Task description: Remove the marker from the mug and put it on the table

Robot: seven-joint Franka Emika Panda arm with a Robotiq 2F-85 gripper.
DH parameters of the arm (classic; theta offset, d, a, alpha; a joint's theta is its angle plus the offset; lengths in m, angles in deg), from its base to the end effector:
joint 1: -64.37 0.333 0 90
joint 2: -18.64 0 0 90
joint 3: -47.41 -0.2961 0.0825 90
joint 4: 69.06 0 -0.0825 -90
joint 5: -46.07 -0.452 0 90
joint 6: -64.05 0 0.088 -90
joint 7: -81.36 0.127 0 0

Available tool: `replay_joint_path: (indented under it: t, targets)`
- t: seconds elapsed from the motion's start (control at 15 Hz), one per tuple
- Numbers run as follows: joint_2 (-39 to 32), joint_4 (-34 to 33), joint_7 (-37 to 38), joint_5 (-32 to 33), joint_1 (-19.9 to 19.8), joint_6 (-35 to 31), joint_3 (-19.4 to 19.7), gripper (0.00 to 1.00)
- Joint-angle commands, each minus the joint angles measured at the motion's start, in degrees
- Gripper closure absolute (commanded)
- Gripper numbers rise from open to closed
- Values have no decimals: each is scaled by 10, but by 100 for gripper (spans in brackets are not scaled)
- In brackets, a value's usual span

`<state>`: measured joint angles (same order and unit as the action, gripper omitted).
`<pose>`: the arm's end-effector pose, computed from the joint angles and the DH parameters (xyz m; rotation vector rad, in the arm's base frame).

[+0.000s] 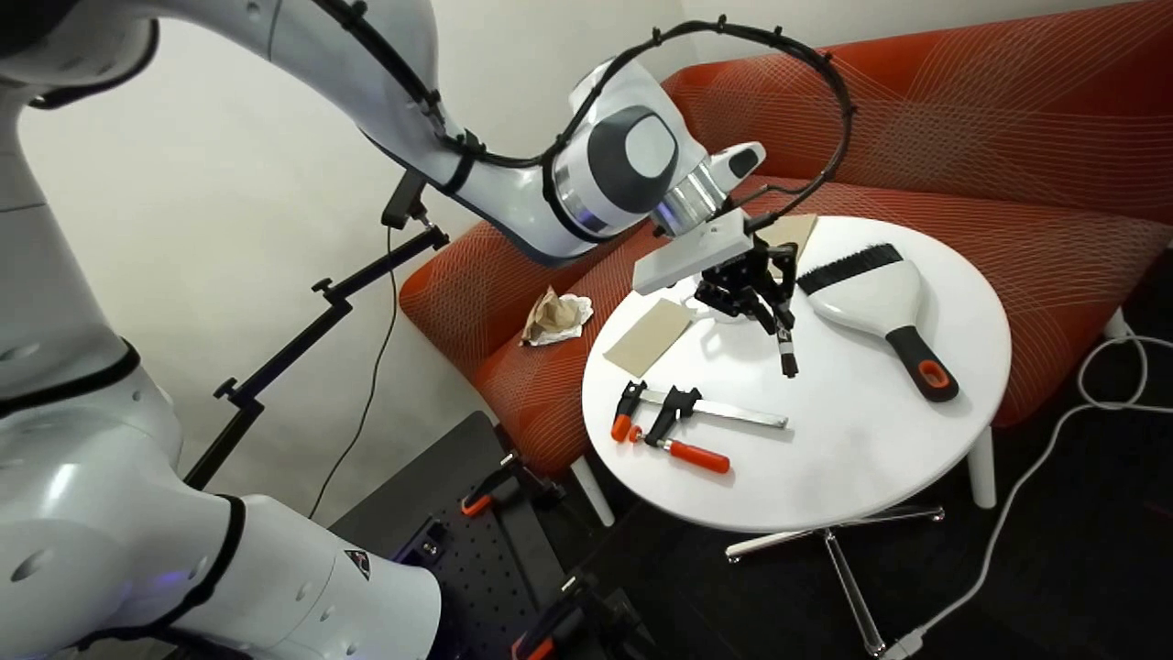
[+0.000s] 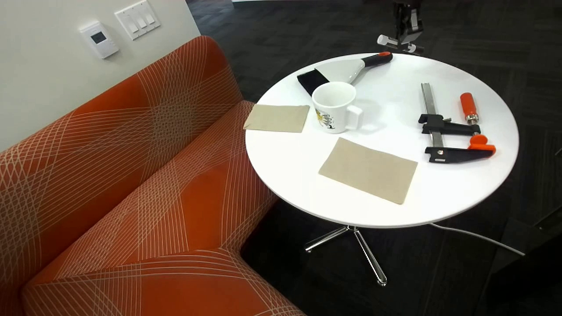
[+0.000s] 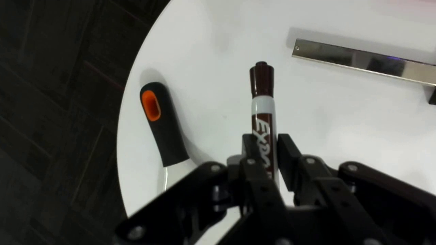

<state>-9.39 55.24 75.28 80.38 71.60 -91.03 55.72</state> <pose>0.5860 -0.0042 0.0710 2.6654 0.8948 0.0204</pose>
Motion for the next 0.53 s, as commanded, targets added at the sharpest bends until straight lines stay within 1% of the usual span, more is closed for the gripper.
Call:
replay_joint_path:
  t: [0.0, 0.27, 0.47]
  targets:
    - [-52, -44, 22, -3, 3, 22, 0, 95]
    - [-100, -80, 29, 20, 19, 13, 17, 95]
    - [-126, -104, 25, 34, 26, 13, 23, 95]
